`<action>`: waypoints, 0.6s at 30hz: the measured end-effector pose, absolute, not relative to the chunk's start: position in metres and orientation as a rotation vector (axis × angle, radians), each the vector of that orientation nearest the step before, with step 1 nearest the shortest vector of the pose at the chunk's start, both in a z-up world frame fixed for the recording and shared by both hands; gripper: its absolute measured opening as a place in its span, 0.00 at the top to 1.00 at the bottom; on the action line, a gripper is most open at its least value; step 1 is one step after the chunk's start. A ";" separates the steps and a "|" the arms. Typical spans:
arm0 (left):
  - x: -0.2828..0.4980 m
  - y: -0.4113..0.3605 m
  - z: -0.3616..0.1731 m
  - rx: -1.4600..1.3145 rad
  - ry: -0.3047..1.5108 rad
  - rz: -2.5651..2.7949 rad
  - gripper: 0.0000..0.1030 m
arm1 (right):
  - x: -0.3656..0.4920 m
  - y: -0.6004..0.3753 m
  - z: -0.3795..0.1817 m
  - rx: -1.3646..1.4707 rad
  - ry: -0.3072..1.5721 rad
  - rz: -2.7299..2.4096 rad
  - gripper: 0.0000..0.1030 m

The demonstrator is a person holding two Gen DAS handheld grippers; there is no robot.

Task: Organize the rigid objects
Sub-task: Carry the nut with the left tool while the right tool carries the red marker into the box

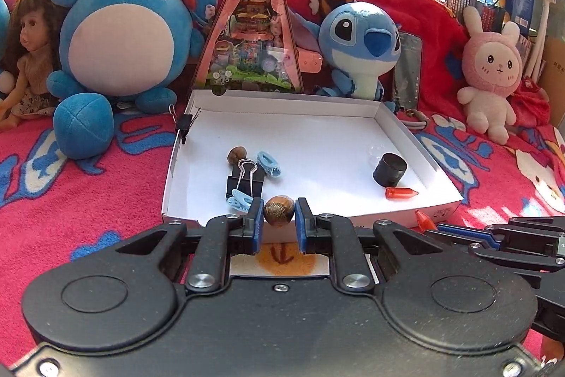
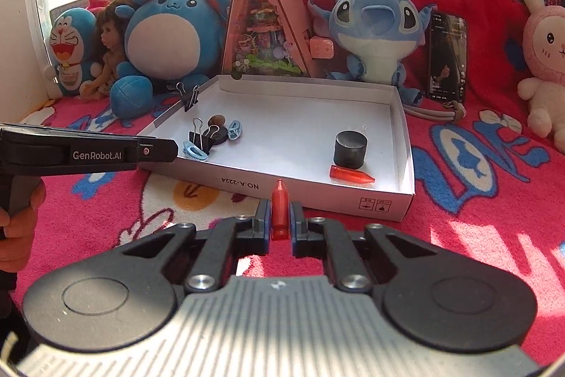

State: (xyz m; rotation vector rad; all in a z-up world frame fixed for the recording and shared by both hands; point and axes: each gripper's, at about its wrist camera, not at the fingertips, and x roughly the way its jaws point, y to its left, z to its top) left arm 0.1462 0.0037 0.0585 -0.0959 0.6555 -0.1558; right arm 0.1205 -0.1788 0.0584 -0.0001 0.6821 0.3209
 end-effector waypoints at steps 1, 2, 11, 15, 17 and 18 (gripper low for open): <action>0.152 0.002 0.059 -0.098 0.657 -0.155 0.83 | 0.126 -0.179 0.060 0.010 0.682 0.319 0.86; 0.157 0.002 0.060 -0.103 0.657 -0.153 0.83 | 0.132 -0.180 0.061 0.020 0.682 0.318 0.86; 0.202 -0.007 0.062 -0.108 0.658 -0.108 0.83 | 0.182 -0.186 0.061 0.123 0.709 0.281 0.86; 0.218 -0.006 0.056 -0.109 0.673 -0.075 0.83 | 0.197 -0.185 0.059 0.150 0.724 0.273 0.86; 0.222 -0.005 0.053 -0.107 0.678 -0.060 0.83 | 0.205 -0.183 0.057 0.167 0.734 0.269 0.86; 0.224 -0.004 0.051 -0.106 0.682 -0.053 0.83 | 0.209 -0.182 0.055 0.173 0.740 0.265 0.86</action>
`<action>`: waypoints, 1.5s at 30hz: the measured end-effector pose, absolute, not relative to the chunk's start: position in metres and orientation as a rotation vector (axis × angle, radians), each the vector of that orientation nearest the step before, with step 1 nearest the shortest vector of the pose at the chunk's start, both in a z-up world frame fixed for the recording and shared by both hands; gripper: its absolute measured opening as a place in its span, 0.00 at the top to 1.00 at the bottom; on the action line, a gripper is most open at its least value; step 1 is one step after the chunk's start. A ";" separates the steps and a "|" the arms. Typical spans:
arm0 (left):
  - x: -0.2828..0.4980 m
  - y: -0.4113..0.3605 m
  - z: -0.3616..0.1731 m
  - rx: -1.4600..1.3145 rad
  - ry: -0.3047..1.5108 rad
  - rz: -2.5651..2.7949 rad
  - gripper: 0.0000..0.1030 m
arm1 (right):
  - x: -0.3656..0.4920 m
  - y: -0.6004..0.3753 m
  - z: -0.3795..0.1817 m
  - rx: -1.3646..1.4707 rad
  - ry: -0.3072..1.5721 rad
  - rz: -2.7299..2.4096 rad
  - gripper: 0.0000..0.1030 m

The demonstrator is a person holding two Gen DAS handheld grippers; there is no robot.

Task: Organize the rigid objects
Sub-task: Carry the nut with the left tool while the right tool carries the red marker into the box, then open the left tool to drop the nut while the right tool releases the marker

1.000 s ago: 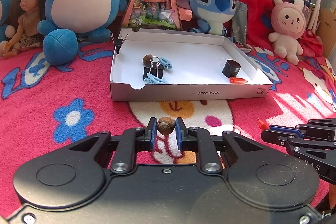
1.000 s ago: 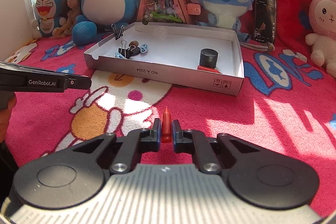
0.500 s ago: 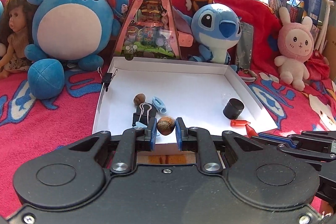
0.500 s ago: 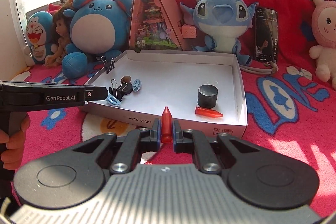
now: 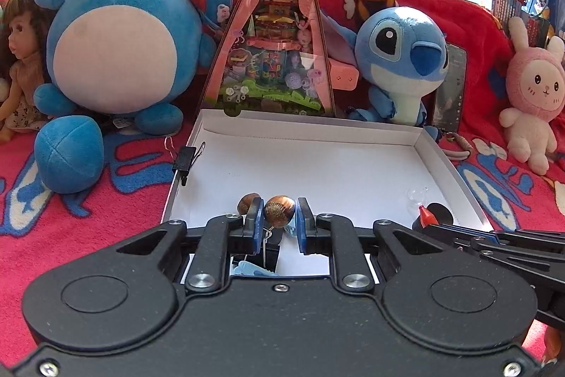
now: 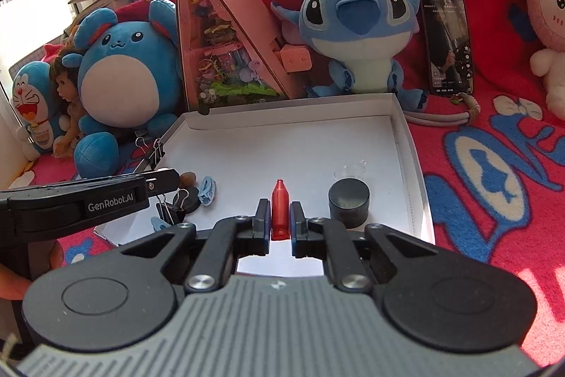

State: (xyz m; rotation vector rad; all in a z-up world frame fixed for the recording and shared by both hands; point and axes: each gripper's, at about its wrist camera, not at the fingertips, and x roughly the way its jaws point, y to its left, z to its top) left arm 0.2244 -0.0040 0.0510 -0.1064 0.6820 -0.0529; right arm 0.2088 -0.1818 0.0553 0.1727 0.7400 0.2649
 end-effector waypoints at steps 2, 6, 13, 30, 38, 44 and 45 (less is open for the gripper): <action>0.228 -0.003 0.048 -0.100 0.683 -0.039 0.83 | 0.215 -0.179 0.052 0.173 0.746 0.256 0.86; 0.233 -0.001 0.042 -0.083 0.685 -0.014 0.83 | 0.225 -0.172 0.046 0.164 0.759 0.237 0.86; 0.236 0.001 0.037 -0.081 0.691 -0.008 0.83 | 0.231 -0.167 0.042 0.139 0.767 0.218 0.86; 0.238 -0.004 0.033 -0.067 0.698 -0.025 0.83 | 0.239 -0.164 0.038 0.112 0.771 0.184 0.86; 0.240 -0.006 0.031 -0.067 0.701 -0.033 0.83 | 0.242 -0.162 0.037 0.106 0.776 0.179 0.86; 0.241 -0.007 0.028 -0.062 0.705 -0.036 0.83 | 0.244 -0.160 0.035 0.090 0.778 0.175 0.86; 0.241 -0.007 0.028 -0.061 0.706 -0.037 0.83 | 0.244 -0.160 0.035 0.089 0.778 0.175 0.86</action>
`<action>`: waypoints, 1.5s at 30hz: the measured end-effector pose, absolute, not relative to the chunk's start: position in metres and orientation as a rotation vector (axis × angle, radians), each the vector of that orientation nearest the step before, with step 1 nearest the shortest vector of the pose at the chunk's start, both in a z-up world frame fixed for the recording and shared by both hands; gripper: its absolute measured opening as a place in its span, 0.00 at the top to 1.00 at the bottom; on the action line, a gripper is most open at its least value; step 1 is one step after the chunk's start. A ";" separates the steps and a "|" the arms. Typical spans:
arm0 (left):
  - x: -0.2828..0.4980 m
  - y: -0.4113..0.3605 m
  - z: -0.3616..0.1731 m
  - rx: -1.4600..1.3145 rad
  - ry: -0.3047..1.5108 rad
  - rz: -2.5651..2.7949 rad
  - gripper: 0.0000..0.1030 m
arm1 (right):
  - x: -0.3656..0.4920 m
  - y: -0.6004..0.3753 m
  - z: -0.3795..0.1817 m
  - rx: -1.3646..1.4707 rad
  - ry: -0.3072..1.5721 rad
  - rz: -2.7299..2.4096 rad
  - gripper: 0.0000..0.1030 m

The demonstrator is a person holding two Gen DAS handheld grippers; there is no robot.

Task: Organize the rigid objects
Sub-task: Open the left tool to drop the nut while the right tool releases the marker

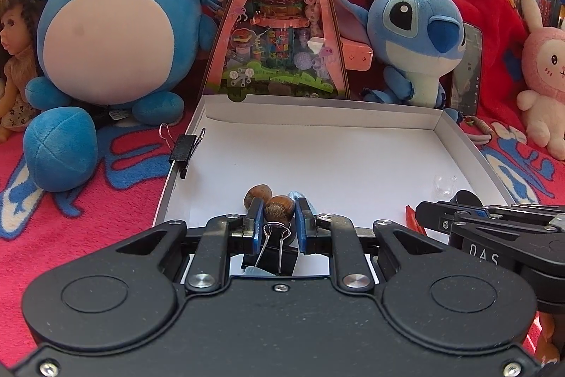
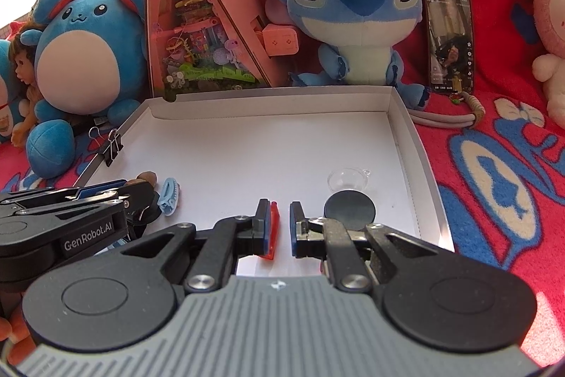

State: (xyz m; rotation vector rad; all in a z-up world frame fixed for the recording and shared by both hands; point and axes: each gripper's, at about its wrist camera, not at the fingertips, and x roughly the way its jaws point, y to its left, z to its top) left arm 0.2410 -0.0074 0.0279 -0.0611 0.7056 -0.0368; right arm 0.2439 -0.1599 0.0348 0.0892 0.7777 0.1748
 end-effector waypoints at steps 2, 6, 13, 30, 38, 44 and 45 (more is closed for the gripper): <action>0.241 -0.007 0.028 -0.061 0.707 -0.036 0.83 | 0.244 -0.160 0.035 0.087 0.777 0.174 0.86; 0.242 -0.007 0.027 -0.061 0.706 -0.036 0.82 | 0.244 -0.160 0.035 0.087 0.776 0.175 0.85; 0.240 -0.008 0.027 -0.061 0.702 -0.041 0.82 | 0.243 -0.160 0.036 0.087 0.775 0.182 0.84; 0.223 -0.007 0.044 -0.042 0.646 -0.036 0.52 | 0.231 -0.161 0.049 0.057 0.727 0.167 0.67; 0.214 -0.007 0.051 -0.037 0.631 -0.045 0.45 | 0.222 -0.164 0.056 0.041 0.700 0.157 0.53; 0.200 -0.002 0.056 -0.050 0.615 -0.064 0.27 | 0.211 -0.170 0.063 0.034 0.673 0.155 0.40; 0.197 -0.002 0.058 -0.048 0.610 -0.067 0.26 | 0.209 -0.171 0.064 0.034 0.671 0.155 0.38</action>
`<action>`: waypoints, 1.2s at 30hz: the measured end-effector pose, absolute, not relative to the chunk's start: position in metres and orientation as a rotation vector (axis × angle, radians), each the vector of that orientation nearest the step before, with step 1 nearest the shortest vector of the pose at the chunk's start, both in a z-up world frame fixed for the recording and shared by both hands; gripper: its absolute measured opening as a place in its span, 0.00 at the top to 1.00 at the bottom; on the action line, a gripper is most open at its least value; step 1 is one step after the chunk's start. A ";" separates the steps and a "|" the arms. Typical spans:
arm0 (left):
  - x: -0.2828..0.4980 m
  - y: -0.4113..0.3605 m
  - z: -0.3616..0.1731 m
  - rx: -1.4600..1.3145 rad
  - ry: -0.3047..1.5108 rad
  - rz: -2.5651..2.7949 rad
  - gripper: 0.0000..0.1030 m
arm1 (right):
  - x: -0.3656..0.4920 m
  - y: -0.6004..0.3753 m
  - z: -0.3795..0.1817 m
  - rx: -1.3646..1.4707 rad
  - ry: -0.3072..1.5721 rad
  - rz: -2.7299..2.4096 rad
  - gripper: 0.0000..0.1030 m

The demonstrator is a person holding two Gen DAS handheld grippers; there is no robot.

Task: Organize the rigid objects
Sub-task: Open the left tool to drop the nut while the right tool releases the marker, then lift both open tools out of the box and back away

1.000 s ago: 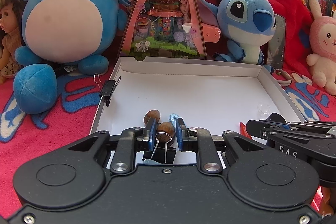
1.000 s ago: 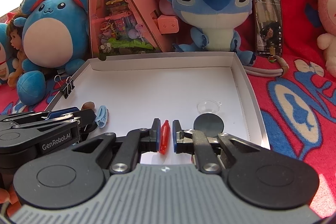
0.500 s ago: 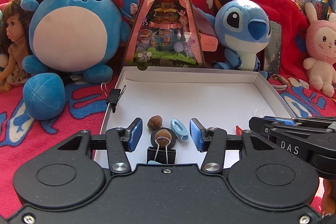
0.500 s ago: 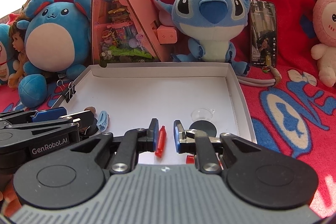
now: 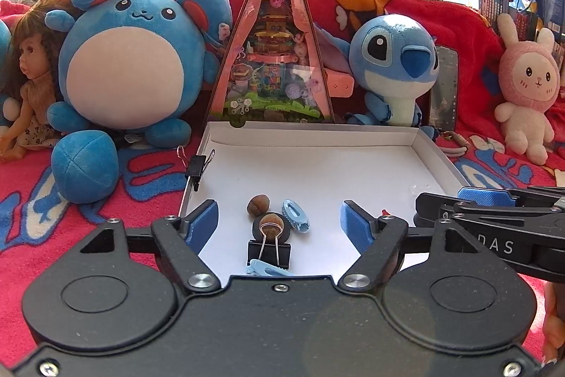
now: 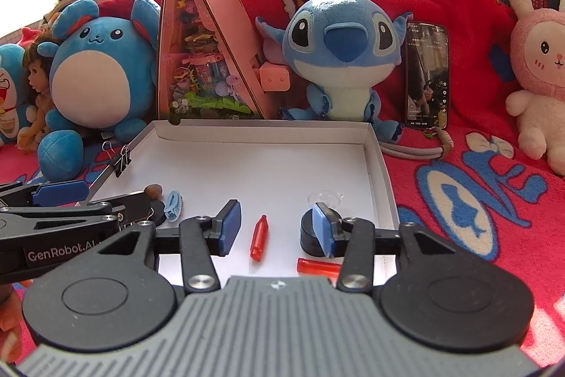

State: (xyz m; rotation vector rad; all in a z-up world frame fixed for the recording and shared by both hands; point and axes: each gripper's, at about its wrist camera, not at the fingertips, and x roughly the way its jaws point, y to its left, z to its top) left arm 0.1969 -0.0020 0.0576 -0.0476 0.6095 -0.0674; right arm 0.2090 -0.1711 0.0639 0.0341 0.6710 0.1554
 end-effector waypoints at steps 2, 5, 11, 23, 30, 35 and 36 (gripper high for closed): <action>0.193 -0.002 0.060 -0.043 0.605 -0.072 0.24 | 0.206 -0.173 0.065 0.037 0.668 0.154 0.35; 0.187 -0.002 0.063 -0.038 0.598 -0.078 0.22 | 0.203 -0.177 0.066 0.043 0.666 0.147 0.29; 0.179 -0.001 0.064 -0.045 0.600 -0.082 0.20 | 0.196 -0.183 0.068 0.045 0.650 0.124 0.22; 0.147 0.004 0.063 -0.056 0.607 -0.111 0.19 | 0.169 -0.186 0.067 0.028 0.629 0.121 0.14; 0.118 0.008 0.054 -0.054 0.597 -0.121 0.18 | 0.141 -0.187 0.054 0.031 0.637 0.116 0.12; 0.107 0.008 0.044 -0.038 0.606 -0.118 0.18 | 0.128 -0.187 0.043 0.019 0.657 0.111 0.09; 0.106 0.008 0.041 -0.034 0.611 -0.116 0.18 | 0.126 -0.187 0.040 0.018 0.661 0.107 0.09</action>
